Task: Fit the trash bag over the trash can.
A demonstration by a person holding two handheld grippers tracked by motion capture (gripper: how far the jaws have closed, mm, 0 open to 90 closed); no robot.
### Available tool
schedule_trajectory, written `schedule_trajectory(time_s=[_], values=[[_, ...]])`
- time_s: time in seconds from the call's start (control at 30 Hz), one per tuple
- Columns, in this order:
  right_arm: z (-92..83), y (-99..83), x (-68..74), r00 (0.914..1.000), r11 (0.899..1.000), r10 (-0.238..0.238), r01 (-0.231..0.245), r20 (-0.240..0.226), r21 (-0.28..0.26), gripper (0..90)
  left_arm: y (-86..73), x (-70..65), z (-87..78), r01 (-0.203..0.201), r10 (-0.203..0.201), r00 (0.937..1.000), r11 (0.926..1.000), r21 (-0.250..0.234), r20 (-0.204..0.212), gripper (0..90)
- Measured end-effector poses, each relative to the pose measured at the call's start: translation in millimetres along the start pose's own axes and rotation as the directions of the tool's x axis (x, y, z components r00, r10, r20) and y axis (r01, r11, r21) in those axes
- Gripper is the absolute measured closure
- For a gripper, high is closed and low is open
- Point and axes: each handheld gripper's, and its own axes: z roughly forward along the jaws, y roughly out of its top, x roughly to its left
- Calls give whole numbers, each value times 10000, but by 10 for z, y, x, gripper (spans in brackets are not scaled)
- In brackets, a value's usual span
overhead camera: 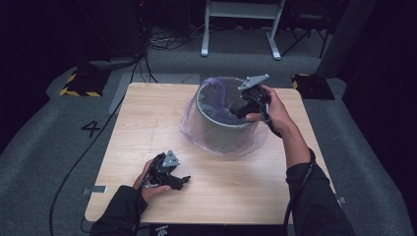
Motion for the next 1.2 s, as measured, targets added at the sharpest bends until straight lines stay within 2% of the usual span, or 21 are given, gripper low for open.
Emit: schedule_trajectory(time_s=[0.3, 0.67, 0.9, 1.07, 1.2], values=[[-60, -18, -5, 9996, 9974, 201, -187, 195, -700, 186, 0, 0, 0, 2, -2, 10000, 10000, 1, -2, 160], [-128, -10, 9, 9989, 9899, 455, -434, 130, -1351, 194, 0, 0, 0, -1, 1, 10000, 10000, 0, 1, 160], [-167, -38, -9, 9977, 9836, 657, -620, 164, -1691, 183, 0, 1, 0, -9, 9, 10000, 10000, 5, 2, 160], [-191, -72, -6, 9961, 9726, 867, -815, 143, -2176, 176, 1, 1, 0, -9, 9, 10000, 10000, 5, 1, 160], [-205, -87, 15, 9962, 9680, 861, -809, 117, -2375, 176, 0, 1, 0, -9, 9, 10000, 10000, 6, 2, 160]])
